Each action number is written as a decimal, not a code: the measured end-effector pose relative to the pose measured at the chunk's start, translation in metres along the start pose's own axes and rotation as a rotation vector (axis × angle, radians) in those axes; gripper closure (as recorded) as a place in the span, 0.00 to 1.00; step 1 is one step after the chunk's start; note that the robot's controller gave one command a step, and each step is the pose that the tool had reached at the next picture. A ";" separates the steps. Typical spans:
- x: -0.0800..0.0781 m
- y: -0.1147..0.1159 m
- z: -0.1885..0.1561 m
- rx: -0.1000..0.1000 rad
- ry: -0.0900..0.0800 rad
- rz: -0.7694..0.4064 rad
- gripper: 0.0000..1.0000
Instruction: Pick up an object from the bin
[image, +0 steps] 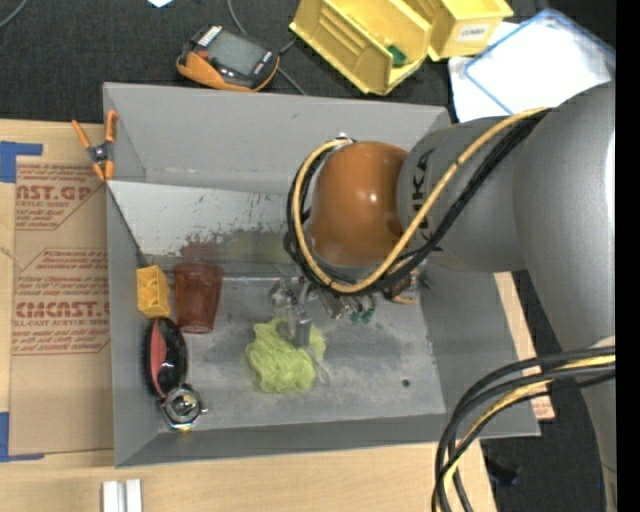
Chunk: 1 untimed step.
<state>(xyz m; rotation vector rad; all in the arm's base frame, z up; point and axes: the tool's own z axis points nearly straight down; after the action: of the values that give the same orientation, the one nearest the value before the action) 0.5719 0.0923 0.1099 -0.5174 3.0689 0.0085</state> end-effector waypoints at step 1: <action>-0.011 0.017 -0.045 -0.001 0.002 0.117 0.00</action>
Offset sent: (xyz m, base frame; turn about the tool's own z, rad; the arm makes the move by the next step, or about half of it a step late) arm 0.0000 0.0000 0.0000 0.0000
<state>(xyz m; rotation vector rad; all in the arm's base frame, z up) 0.5758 0.1114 0.1550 -0.3370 3.0962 0.0122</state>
